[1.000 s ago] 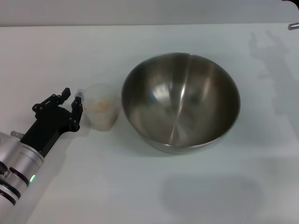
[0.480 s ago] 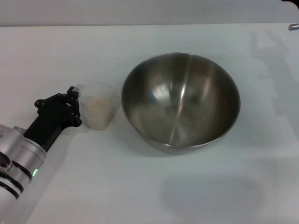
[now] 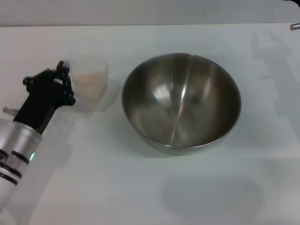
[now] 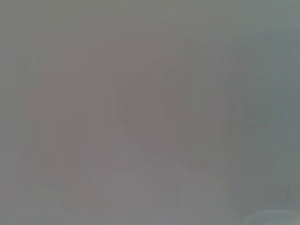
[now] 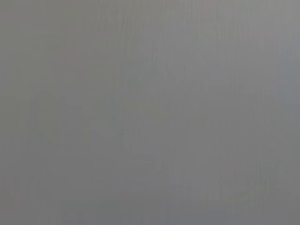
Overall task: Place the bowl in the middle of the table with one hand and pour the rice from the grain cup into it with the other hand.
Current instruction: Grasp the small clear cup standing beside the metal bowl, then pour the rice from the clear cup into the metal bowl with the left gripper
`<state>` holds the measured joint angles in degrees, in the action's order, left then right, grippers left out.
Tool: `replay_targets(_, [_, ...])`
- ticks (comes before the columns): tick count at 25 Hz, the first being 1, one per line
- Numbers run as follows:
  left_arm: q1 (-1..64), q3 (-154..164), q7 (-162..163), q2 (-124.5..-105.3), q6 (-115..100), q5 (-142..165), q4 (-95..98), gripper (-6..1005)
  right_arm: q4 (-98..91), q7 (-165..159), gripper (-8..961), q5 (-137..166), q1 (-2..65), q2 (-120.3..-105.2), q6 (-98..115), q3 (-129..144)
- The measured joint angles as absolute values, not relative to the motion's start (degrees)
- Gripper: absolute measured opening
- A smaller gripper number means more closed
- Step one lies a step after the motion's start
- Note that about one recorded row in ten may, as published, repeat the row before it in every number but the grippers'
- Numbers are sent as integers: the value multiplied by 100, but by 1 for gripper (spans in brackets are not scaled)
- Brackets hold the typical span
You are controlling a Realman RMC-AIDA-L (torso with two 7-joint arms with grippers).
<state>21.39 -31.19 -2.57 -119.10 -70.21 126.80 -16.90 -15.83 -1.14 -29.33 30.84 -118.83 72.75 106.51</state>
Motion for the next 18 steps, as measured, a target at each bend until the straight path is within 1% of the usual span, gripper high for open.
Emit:
replay_targets(8, [2533, -3077, -3345, -11909, -7454, 12786, -2268, 22, -1591, -114, 441, -2945, 3107, -11883, 7294, 10643])
replay_targets(12, [2611, -3071, -3947, -11909, -7481, 12883, -2348, 22, -1582, -114, 441, -2945, 3106, -11883, 7374, 10643])
replay_targets(15, [2750, -3062, -5625, -11915, -7495, 13433, -2487, 22, -1570, -114, 441, -2945, 3105, -11883, 7429, 10643])
replay_targets(18, [2766, -3061, -6282, -11916, -7499, 13629, -2562, 23, -1559, -114, 441, -2943, 3103, -11883, 7438, 10643])
